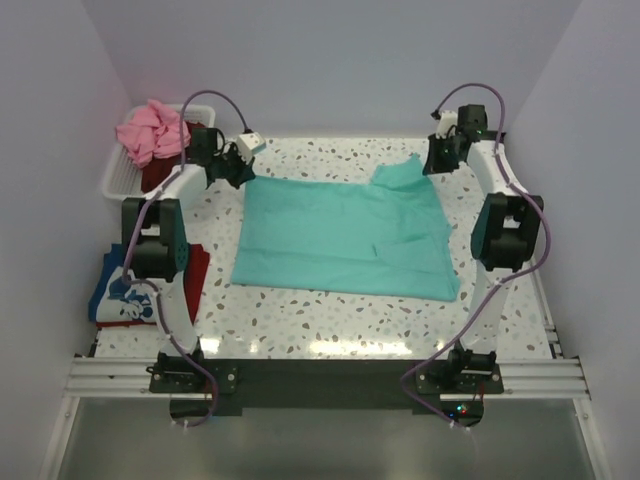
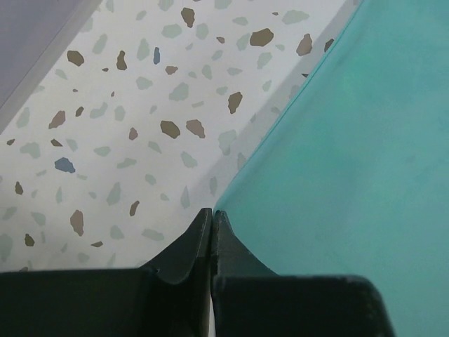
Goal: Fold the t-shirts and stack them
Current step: Fold the tshirt
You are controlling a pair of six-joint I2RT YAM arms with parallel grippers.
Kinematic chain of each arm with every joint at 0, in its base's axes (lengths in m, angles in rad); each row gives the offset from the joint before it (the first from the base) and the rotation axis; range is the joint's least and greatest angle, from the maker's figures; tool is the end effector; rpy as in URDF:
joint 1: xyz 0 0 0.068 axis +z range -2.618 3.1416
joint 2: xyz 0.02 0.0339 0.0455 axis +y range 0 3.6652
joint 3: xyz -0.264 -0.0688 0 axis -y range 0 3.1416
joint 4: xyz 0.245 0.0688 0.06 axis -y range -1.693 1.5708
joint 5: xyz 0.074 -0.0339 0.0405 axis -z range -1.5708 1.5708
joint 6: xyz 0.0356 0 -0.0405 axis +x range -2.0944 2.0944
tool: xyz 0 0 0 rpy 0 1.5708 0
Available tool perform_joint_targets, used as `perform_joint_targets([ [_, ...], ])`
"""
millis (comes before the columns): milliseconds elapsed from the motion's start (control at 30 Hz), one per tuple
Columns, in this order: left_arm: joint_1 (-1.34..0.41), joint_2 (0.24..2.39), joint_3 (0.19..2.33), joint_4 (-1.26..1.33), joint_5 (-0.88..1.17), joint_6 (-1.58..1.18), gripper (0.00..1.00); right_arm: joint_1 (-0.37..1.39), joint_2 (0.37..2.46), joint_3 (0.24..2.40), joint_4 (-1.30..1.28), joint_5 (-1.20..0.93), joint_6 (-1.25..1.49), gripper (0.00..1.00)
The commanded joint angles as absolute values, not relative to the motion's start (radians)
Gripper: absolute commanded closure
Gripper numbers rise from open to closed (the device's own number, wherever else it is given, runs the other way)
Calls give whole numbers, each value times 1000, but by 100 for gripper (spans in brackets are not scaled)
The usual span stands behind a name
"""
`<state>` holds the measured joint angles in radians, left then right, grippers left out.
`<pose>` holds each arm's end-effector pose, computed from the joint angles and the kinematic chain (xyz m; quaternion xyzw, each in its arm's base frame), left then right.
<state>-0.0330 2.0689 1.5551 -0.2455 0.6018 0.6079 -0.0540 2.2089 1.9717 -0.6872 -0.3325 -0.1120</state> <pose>0.4630 -0.0355 0.2061 0.3874 0.7960 -0.1543 0.4387 0.4942 -0.0151 0.2404 -0.0797 0.9332 0.1304 0.3252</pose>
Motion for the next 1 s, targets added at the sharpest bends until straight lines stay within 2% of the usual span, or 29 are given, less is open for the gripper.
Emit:
perform_joint_targets([
  [0,-20,1996,1525,-213,641,673,100,-80,2089,1927,-678,-353,-100,100],
  [633,25,1796,1315,-305,733,834,100,-104,1720,1551,-713,-376,-121,100],
  [967,23,1776,1192,-311,698,986,100,-104,1638,1355,-681,-357,-135,100],
])
